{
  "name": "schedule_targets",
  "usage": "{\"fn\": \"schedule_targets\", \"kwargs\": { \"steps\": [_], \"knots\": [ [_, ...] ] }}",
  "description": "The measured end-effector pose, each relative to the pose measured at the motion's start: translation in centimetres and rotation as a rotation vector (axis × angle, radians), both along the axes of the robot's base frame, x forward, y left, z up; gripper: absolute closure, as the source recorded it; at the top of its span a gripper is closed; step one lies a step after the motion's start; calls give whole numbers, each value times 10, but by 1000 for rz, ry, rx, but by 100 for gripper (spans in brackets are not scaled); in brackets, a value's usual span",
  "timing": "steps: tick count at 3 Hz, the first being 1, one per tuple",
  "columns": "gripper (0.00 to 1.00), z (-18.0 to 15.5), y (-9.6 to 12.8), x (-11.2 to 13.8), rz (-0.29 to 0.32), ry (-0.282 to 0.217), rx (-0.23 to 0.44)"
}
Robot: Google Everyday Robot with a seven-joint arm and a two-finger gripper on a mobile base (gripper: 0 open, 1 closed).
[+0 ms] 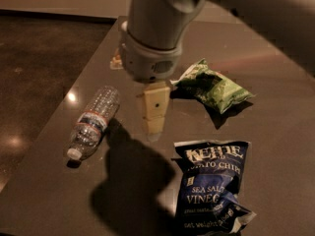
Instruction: Pick water bottle
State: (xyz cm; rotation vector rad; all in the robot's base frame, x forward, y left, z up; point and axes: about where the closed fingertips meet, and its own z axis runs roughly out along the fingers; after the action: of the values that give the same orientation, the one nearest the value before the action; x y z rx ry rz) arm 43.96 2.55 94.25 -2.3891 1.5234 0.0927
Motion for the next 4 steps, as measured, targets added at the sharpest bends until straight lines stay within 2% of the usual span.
{"fn": "schedule_targets", "kwargs": {
  "steps": [1,2,3,4],
  "knots": [
    [0,-21,42,2,92,8,-33],
    [0,-43,73,2,162,21,-72],
    [0,-61,100,4,210,36,-102],
    [0,-76,114,12,231,46,-141]
  ]
}}
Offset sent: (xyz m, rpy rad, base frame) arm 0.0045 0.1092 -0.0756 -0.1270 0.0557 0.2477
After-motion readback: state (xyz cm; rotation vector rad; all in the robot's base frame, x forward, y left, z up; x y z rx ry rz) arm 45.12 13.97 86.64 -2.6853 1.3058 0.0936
